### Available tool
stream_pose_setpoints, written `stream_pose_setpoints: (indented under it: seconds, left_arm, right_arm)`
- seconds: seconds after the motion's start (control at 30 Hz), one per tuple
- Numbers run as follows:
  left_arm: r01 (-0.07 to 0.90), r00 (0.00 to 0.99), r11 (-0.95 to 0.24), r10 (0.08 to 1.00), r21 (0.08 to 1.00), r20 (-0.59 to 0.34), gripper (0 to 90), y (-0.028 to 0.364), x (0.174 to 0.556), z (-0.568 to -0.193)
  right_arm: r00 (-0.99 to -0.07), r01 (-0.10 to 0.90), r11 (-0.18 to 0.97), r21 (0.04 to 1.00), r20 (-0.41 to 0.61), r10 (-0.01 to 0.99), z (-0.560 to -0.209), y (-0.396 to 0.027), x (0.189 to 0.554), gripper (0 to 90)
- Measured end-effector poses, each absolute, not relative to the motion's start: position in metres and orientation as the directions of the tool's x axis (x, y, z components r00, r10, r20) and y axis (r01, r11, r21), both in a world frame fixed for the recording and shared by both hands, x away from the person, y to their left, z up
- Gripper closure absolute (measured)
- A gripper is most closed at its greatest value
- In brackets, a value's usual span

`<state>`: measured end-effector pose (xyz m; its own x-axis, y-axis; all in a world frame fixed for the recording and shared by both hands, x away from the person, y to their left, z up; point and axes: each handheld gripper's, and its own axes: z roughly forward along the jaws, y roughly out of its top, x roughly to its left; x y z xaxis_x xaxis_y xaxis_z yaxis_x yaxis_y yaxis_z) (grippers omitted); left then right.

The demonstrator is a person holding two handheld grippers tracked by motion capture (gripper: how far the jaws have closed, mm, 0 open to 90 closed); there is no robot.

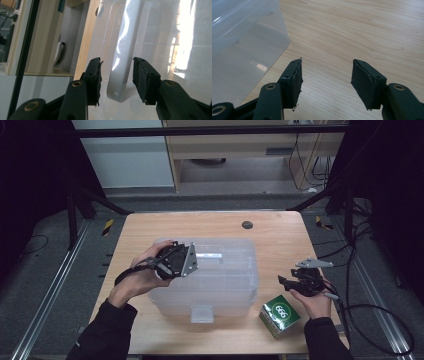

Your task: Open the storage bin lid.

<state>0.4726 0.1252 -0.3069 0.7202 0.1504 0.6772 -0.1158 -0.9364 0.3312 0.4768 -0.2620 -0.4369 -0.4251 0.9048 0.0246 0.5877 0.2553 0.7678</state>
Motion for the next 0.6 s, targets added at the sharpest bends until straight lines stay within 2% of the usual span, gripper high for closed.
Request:
stream_pose_setpoints:
  seconds: [0.2,0.37,0.6]
  left_arm:
    - [-0.117,0.699,-0.955,0.116,0.273,0.705,62.9,0.1191,0.4732,-0.3077]
    - [-0.116,0.698,-0.954,0.119,0.276,0.706,67.6,0.1176,0.4730,-0.3076]
    - [-0.119,0.694,-0.968,0.079,0.222,0.715,71.7,0.1151,0.4711,-0.3055]
  right_arm:
    - [-0.428,0.587,0.257,0.767,0.025,0.904,-0.4369,-0.2620,0.4767,42.7]
    - [-0.431,0.588,0.254,0.768,0.031,0.902,-0.4356,-0.2622,0.4763,43.5]
    - [-0.441,0.578,0.256,0.775,0.033,0.897,-0.4321,-0.2606,0.4747,45.4]
